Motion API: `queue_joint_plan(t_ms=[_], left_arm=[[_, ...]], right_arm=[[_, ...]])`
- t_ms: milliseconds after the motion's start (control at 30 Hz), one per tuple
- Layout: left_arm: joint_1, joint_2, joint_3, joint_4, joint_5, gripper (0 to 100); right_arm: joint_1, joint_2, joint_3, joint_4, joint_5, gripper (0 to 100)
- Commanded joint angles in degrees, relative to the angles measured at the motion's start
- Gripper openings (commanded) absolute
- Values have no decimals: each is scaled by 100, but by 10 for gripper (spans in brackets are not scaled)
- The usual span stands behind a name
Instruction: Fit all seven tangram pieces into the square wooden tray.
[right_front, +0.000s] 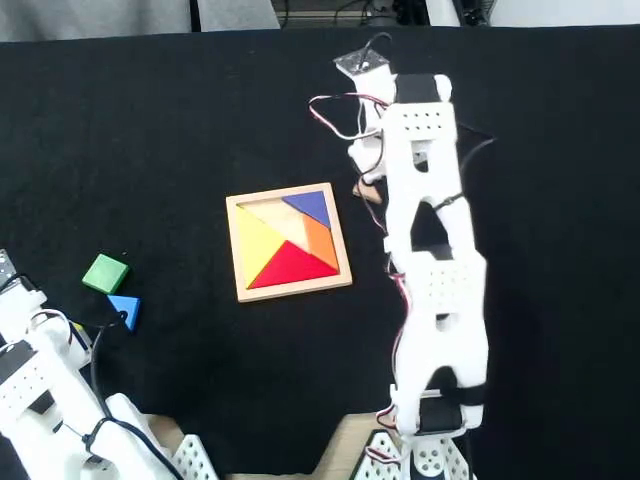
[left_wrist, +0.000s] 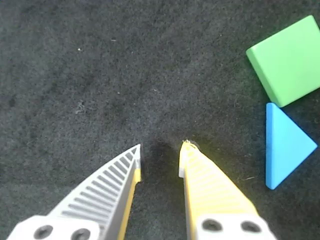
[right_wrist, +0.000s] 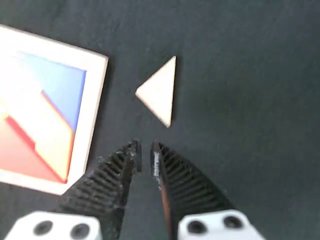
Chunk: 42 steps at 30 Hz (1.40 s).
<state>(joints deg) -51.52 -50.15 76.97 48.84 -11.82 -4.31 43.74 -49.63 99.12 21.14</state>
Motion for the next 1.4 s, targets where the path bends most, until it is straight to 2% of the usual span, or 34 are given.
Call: queue_joint_plan(t_ms=[0, 167, 333, 400, 700, 1133, 1367], left_arm=[[13, -79, -13, -105, 18, 137], [13, -79, -13, -105, 18, 137], [13, -70, -13, -105, 18, 137], [13, -70, -13, -105, 18, 137], [13, -70, -13, -105, 18, 137], [13, -79, -13, -105, 18, 137], [13, -79, -13, -105, 18, 137]], right_arm=[[-53, -866, 444, 44, -105, 39], [-149, -637, 541, -580, -97, 54], [-334, 110, 259, -659, -70, 221], [-378, 356, 13, -642, -62, 250], [-413, 1385, -1095, -633, -62, 250], [-404, 2211, -1736, -642, -62, 246], [-396, 2255, -1745, -677, -62, 134]])
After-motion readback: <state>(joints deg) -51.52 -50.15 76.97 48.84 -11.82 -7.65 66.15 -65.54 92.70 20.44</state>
